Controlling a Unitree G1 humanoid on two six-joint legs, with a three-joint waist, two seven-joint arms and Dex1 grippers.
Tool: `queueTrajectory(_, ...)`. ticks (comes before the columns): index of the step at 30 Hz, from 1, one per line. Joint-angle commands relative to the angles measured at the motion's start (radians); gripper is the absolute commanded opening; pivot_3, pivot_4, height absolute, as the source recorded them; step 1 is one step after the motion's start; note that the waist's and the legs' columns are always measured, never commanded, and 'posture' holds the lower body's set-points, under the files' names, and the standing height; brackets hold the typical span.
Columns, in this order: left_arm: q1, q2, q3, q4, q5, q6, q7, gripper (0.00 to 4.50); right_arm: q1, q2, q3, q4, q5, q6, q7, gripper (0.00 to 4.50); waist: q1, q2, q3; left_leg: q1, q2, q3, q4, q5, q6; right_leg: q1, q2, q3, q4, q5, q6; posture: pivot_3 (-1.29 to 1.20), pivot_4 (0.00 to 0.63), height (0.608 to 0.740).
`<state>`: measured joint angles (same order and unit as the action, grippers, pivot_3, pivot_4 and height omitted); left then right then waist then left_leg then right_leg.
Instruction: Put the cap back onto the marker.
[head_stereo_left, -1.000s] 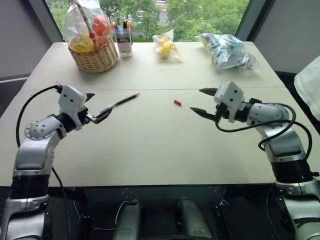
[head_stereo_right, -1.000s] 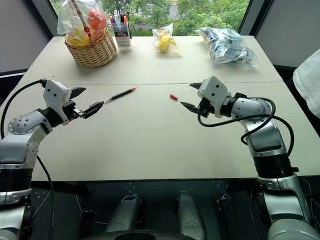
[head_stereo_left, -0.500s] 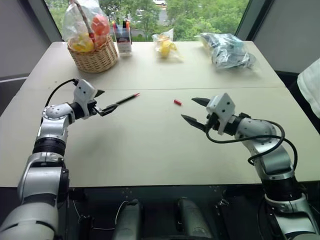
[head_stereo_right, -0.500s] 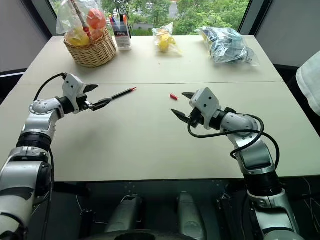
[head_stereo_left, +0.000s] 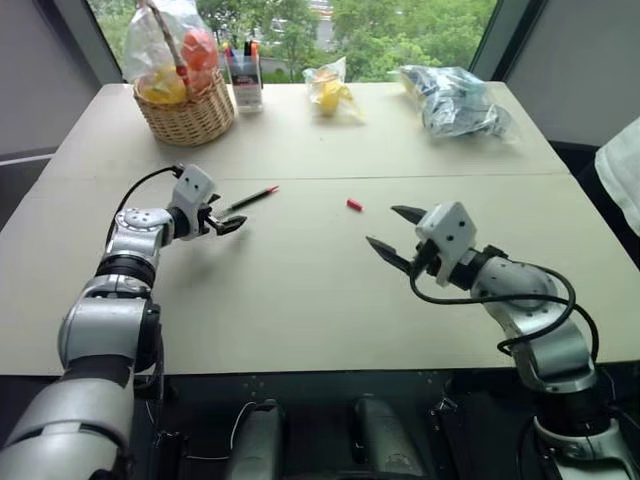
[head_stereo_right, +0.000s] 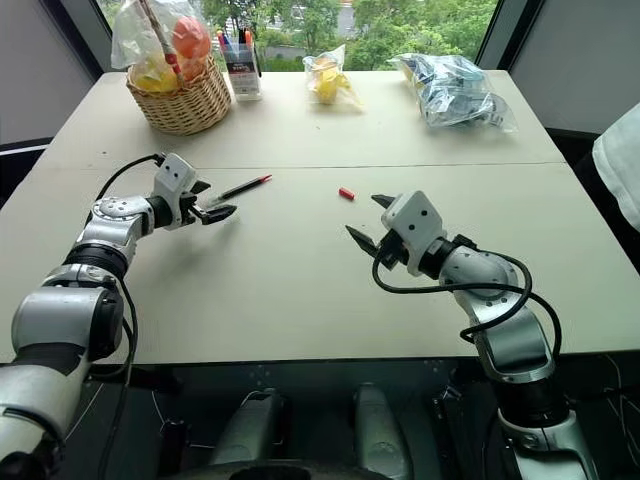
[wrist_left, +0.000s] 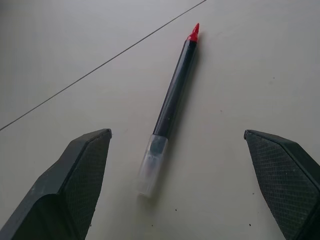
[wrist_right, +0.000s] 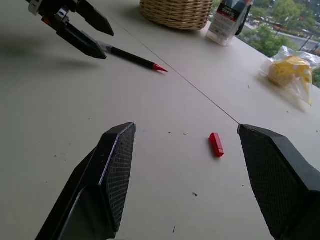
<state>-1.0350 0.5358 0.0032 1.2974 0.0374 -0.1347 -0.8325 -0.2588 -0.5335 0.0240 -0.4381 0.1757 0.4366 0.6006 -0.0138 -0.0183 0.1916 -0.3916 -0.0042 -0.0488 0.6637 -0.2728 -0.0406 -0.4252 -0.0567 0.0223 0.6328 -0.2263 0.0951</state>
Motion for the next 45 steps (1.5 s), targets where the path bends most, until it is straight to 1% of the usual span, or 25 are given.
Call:
queueTrajectory(1, -0.036, -0.004, -0.002, 0.001, 0.022, 0.005, 0.021, 4.45, 0.006, -0.013, -0.034, -0.058, 0.002, 0.002, -0.017, 3.34, 0.000, 0.000, 0.000, 0.000, 0.000, 0.000, 0.000, 0.000, 0.000, 0.000, 0.000, 0.000, 0.000, 0.000, 0.000, 0.00, 0.150, 0.740)
queueTrajectory(14, -0.045, -0.052, 0.003, 0.036, 0.065, 0.110, 0.057, 4.45, 0.024, -0.036, -0.052, -0.092, -0.005, 0.023, -0.053, 3.34, 0.003, 0.000, 0.000, 0.000, 0.000, 0.000, 0.000, 0.000, 0.000, 0.001, 0.000, 0.000, 0.000, 0.000, 0.000, 0.00, 0.150, 0.740)
queueTrajectory(15, -0.044, -0.054, 0.002, 0.036, 0.067, 0.113, 0.053, 3.93, 0.024, -0.039, -0.054, -0.093, -0.004, 0.025, -0.054, 3.34, 0.003, 0.000, 0.000, 0.001, 0.000, 0.000, 0.000, 0.000, 0.000, 0.001, 0.000, 0.000, 0.000, 0.000, 0.000, 0.00, 0.150, 0.740)
queueTrajectory(16, -0.043, -0.056, 0.002, 0.036, 0.069, 0.117, 0.052, 3.65, 0.024, -0.040, -0.054, -0.094, -0.003, 0.026, -0.055, 3.34, 0.003, 0.000, 0.000, 0.001, 0.000, 0.000, 0.000, 0.000, 0.000, 0.001, 0.000, 0.000, 0.000, 0.000, 0.000, 0.00, 0.150, 0.740)
queueTrajectory(17, -0.042, -0.056, 0.003, 0.035, 0.070, 0.119, 0.051, 3.19, 0.023, -0.041, -0.054, -0.094, -0.003, 0.028, -0.056, 3.34, 0.003, 0.000, 0.000, 0.001, 0.000, 0.000, 0.000, 0.000, 0.000, 0.001, 0.000, 0.000, 0.000, 0.000, 0.000, 0.00, 0.150, 0.740)
queueTrajectory(21, -0.034, -0.064, 0.009, 0.033, 0.066, 0.123, 0.047, 1.17, 0.025, -0.050, -0.057, -0.098, -0.004, 0.034, -0.053, 3.34, 0.001, 0.000, 0.000, 0.001, 0.000, 0.000, 0.000, 0.000, 0.000, 0.001, 0.000, 0.000, 0.001, 0.000, 0.000, 0.00, 0.150, 0.740)
queueTrajectory(29, -0.017, -0.065, 0.022, 0.013, 0.051, 0.104, 0.008, 1.17, 0.018, -0.060, -0.055, -0.083, 0.000, 0.030, -0.037, 3.34, 0.002, 0.000, 0.000, 0.001, 0.000, 0.000, 0.000, 0.000, 0.000, 0.001, 0.000, 0.000, 0.001, 0.000, 0.000, 0.00, 0.150, 0.740)
queueTrajectory(34, 0.045, -0.061, -0.013, -0.031, 0.073, 0.046, -0.032, 1.17, 0.012, -0.065, -0.044, -0.075, 0.005, 0.029, -0.018, 3.34, 0.002, 0.000, 0.000, 0.001, 0.000, 0.000, 0.000, 0.000, 0.000, 0.001, 0.000, 0.000, 0.001, 0.000, 0.000, 0.00, 0.150, 0.740)
queueTrajectory(39, 0.152, -0.060, -0.046, -0.142, 0.089, -0.004, -0.030, 1.17, 0.002, -0.072, -0.037, -0.068, 0.011, 0.032, 0.009, 3.34, 0.001, 0.000, -0.001, 0.001, 0.000, 0.000, 0.000, 0.000, 0.000, 0.001, 0.000, 0.000, 0.001, 0.000, 0.000, 0.00, 0.150, 0.740)
queueTrajectory(45, 0.287, -0.064, -0.063, -0.351, 0.082, 0.038, 0.007, 1.17, -0.027, -0.086, -0.027, -0.046, 0.025, 0.038, 0.050, 3.34, 0.001, 0.002, -0.002, 0.002, 0.000, 0.000, 0.000, 0.000, 0.000, 0.002, -0.001, 0.000, 0.001, 0.000, 0.000, 0.00, 0.150, 0.740)
